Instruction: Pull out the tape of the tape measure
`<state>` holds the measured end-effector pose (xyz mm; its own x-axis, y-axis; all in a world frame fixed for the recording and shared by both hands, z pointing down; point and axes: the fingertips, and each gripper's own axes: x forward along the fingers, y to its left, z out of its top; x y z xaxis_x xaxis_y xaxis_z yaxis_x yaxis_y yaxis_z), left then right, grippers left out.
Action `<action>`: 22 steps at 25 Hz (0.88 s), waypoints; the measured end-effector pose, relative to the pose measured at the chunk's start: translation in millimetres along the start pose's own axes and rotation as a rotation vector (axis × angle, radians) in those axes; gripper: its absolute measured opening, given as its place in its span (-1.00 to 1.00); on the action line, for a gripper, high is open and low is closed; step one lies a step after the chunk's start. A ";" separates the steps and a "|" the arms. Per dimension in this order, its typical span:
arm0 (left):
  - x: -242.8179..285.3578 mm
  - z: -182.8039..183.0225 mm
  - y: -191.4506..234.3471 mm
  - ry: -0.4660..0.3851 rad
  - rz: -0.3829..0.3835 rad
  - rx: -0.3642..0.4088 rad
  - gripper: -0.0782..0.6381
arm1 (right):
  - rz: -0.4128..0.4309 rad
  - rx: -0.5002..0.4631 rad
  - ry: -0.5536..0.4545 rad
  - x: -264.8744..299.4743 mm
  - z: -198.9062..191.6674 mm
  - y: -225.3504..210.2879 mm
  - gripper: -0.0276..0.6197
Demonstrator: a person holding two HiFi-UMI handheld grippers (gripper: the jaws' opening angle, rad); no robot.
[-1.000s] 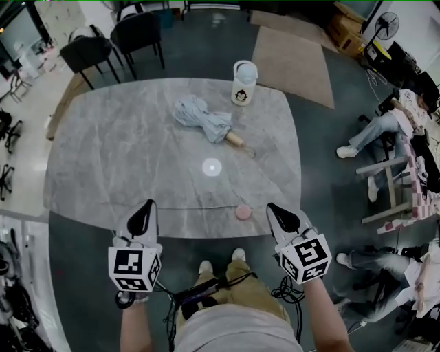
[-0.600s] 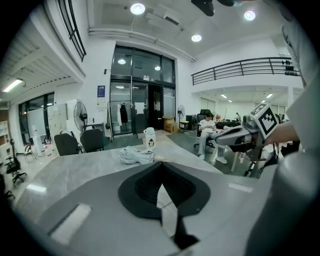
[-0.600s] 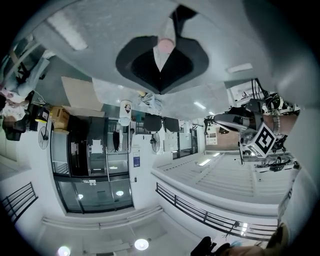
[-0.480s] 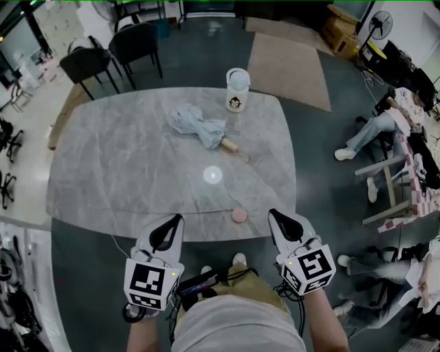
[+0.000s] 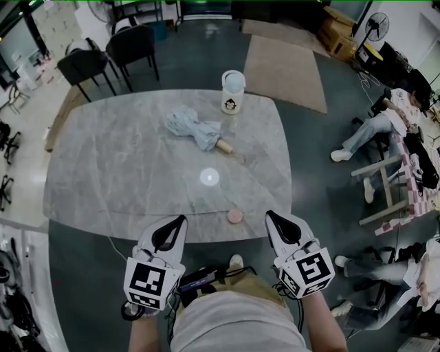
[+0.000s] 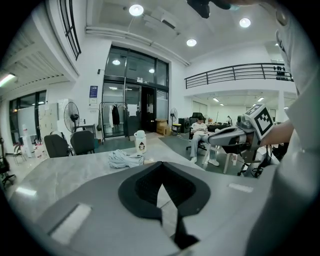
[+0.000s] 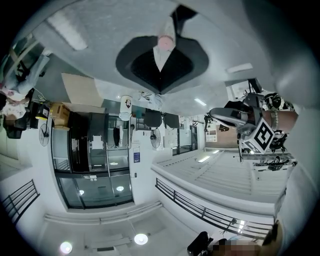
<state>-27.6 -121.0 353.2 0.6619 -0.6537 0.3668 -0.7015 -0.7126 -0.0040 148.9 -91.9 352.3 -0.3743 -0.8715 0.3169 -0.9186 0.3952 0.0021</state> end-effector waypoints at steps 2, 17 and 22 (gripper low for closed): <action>0.9 0.1 -3.1 -0.005 -0.010 0.004 -0.74 | -0.001 -0.005 0.000 0.0 1.5 1.4 -0.91; 5.0 -0.4 -9.0 -0.007 -0.013 0.010 -0.74 | 0.007 -0.008 0.012 -0.5 -0.4 4.4 -0.91; 4.9 0.1 -8.5 -0.013 -0.012 0.020 -0.74 | 0.015 0.019 -0.002 1.4 1.0 5.7 -0.91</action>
<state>-18.3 -118.1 355.0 0.6740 -0.6482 0.3544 -0.6881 -0.7254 -0.0181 143.0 -91.1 351.9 -0.3880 -0.8660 0.3153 -0.9152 0.4024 -0.0210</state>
